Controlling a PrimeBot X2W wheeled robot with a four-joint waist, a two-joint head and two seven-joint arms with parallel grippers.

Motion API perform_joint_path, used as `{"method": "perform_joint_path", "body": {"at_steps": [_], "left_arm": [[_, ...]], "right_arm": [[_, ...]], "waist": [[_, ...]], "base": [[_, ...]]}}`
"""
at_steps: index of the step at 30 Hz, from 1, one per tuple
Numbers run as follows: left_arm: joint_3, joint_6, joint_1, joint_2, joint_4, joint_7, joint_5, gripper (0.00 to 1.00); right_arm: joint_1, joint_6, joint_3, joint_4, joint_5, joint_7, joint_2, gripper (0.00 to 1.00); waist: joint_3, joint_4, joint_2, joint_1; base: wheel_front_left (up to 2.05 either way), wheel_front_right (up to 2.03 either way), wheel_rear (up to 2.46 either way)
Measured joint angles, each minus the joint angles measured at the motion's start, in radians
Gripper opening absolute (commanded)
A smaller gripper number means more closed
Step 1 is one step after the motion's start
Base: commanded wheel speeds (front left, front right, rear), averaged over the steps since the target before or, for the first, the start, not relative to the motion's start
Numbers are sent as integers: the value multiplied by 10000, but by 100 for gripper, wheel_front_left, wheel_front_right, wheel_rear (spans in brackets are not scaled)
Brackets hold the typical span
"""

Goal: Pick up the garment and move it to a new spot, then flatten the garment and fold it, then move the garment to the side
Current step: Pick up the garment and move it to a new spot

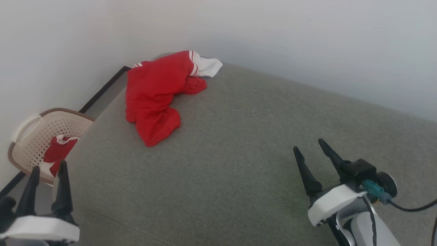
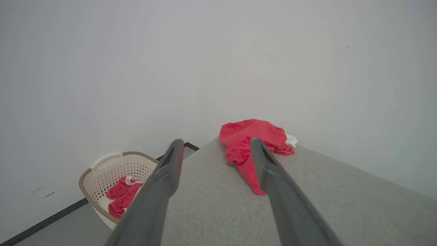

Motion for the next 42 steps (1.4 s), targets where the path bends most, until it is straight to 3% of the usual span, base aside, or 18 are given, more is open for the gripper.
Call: {"method": "perform_joint_path", "body": {"at_steps": [12,24,29,34,42], "left_arm": [[-1104,-123,-2356,1097,1344,-2,-370,100],[-3035,-127,-5925,2755,3685,-4,-2370,100],[-3879,-130,-7096,3087,4763,17,-3242,100],[-4869,-138,-8315,3402,6144,711,-4268,100],[-5992,-153,-9617,3632,7983,2673,-5446,100]], "right_arm": [[-668,0,25,-437,-566,430,27,100],[-1642,0,-105,-1697,-1770,1229,236,100],[-1849,0,-123,-2159,-2128,1465,332,100],[-2019,0,-153,-2619,-2493,1684,437,100],[-2127,0,-176,-3335,-2926,2086,531,100]], "waist": [[970,-592,0,0],[3167,-1596,0,-1],[3973,-1897,0,0],[4903,-2226,0,-1],[5990,-2614,0,0]], "base": [[0,0,0],[0,0,0],[0,0,0],[0,0,0],[0,0,0]]}}
